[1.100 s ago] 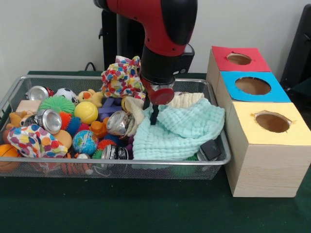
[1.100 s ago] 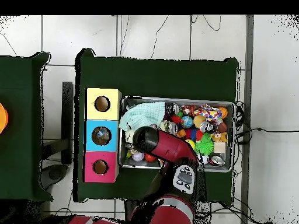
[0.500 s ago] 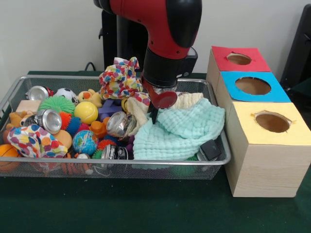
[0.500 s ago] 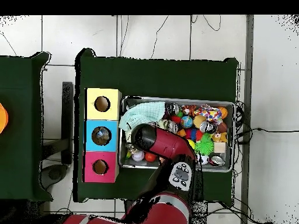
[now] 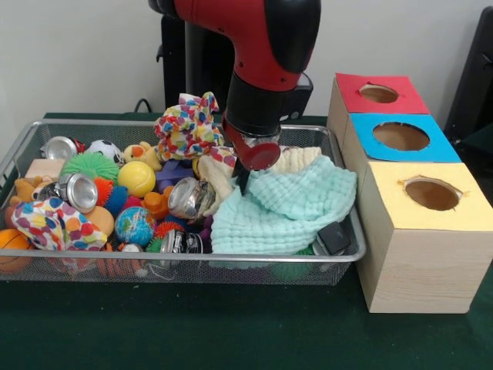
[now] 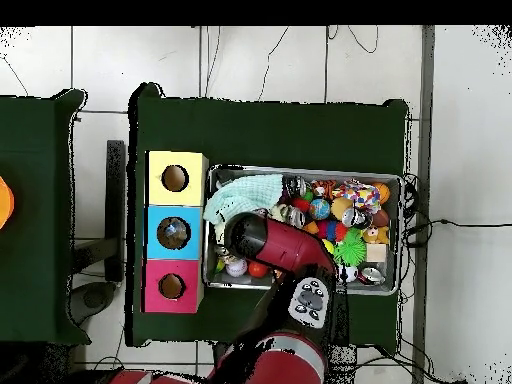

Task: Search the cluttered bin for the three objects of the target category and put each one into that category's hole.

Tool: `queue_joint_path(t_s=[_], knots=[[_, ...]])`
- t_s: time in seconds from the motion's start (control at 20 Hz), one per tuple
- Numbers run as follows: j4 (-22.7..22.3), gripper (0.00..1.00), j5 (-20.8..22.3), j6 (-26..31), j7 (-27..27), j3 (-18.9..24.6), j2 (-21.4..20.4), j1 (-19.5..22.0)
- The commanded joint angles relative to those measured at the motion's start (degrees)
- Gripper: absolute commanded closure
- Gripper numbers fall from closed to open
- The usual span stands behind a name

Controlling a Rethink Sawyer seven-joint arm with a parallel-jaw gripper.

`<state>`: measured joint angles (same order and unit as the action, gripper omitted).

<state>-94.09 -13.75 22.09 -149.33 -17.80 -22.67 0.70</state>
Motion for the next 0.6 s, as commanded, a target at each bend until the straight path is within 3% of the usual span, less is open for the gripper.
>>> queue_joint_path(t_s=[0.05,0.25,0.6], knots=[[-1.98,1.00,3.56,9.96,0.00,0.21,-9.15,-1.88],[-2.81,1.00,4.63,15.72,0.84,-0.28,-14.00,-1.90],[-3.88,1.00,6.25,20.02,3.42,1.16,-18.65,0.40]])
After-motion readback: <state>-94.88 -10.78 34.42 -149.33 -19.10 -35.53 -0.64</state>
